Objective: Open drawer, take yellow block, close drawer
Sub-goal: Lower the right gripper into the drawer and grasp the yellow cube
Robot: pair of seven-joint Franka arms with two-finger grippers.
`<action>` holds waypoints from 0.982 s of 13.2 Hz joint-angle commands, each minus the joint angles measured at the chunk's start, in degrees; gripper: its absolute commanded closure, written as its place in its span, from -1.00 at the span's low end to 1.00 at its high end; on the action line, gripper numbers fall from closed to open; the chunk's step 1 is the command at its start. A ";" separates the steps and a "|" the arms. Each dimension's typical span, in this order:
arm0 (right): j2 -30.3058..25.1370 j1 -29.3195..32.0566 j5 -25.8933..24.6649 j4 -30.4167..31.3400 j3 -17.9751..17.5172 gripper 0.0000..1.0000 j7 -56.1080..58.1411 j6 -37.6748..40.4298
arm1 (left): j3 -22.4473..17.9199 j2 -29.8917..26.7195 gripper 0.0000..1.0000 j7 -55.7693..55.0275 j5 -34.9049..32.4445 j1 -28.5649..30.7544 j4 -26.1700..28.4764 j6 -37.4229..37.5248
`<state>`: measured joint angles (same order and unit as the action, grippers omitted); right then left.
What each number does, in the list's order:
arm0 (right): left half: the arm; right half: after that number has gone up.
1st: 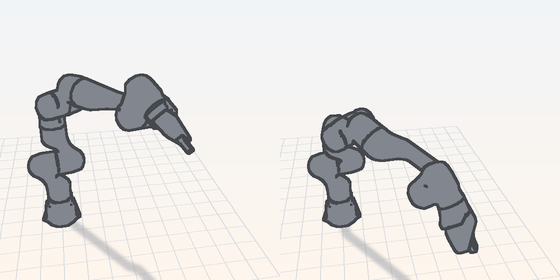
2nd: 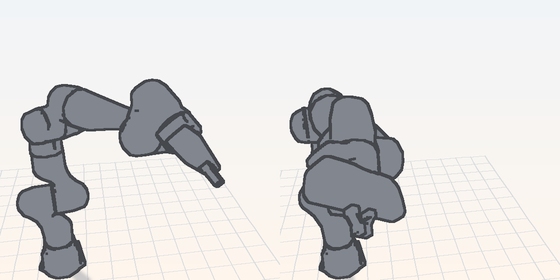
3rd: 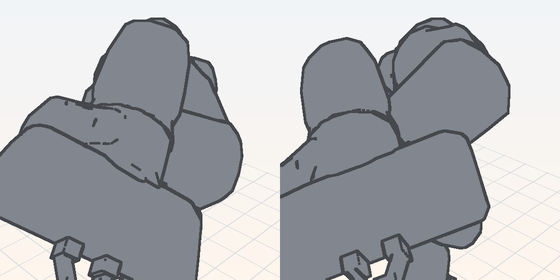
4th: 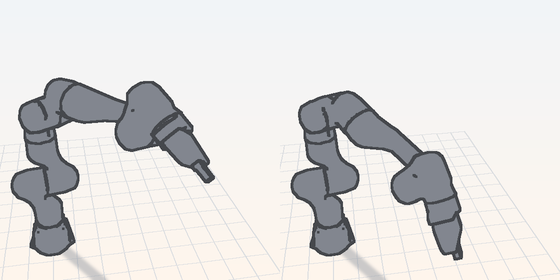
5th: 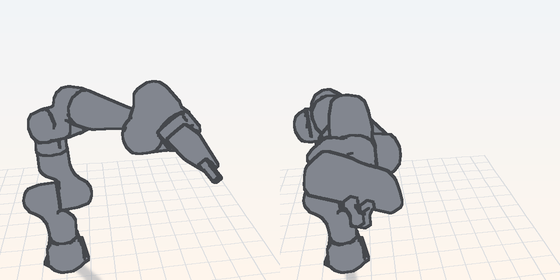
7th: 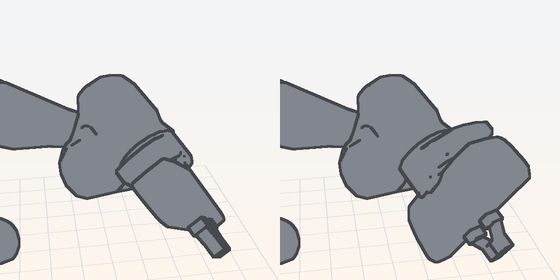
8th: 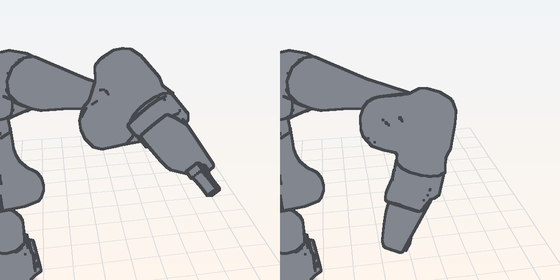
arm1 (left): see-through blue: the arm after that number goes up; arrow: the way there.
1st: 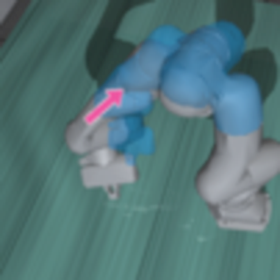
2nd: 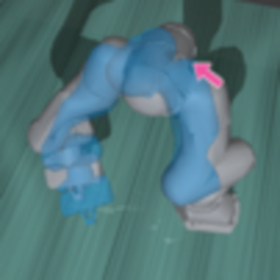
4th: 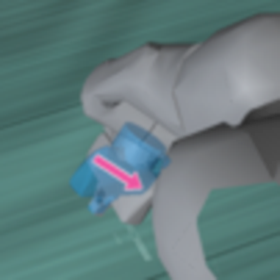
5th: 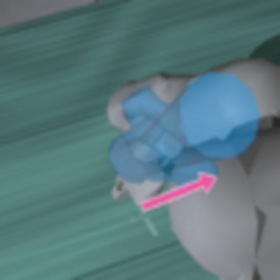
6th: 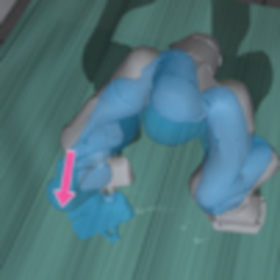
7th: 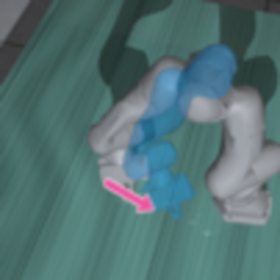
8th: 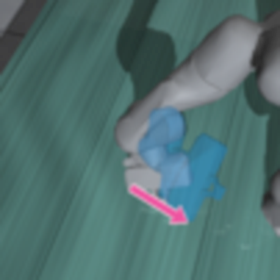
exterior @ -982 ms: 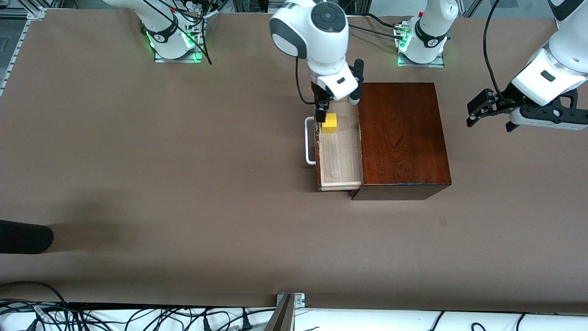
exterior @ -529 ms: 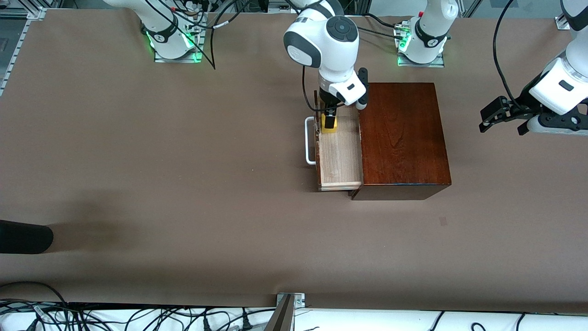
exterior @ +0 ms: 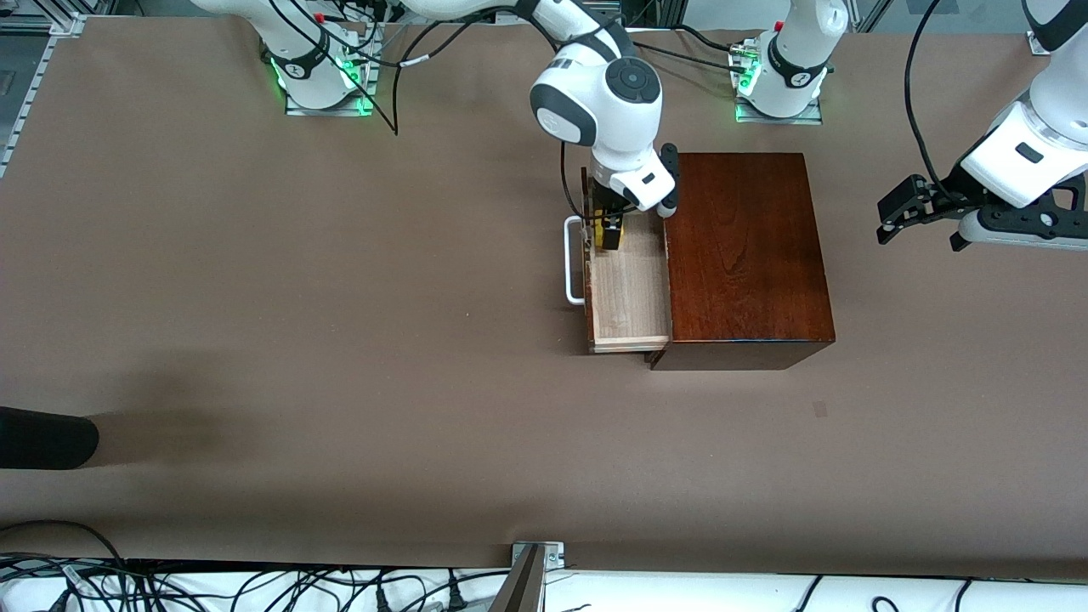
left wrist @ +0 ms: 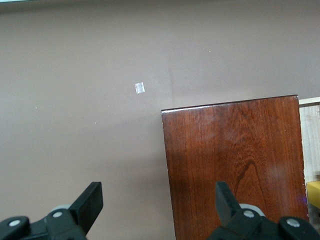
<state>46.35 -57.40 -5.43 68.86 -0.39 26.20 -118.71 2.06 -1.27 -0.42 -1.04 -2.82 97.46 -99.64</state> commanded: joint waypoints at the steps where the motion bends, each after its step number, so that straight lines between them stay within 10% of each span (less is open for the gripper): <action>1: -0.21 -0.61 -1.16 -0.04 0.65 0.11 0.87 -0.47 | 0.40 1.00 -1.00 0.59 -1.51 -0.17 -2.01 0.94; 3: -0.73 -0.43 -1.07 -0.56 1.00 1.00 0.78 -0.03 | 0.40 1.00 -1.00 0.59 -1.51 -0.09 -2.01 0.94; 13: -10.03 7.20 4.47 -12.08 1.71 1.00 -0.36 20.34 | 0.49 1.00 -1.00 0.50 -2.57 -0.26 -2.01 0.94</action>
<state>40.28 -53.34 -2.38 56.22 1.65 25.87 -101.97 2.40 -1.04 -0.42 -2.24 -2.87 97.20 -99.64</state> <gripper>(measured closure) 0.445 0.000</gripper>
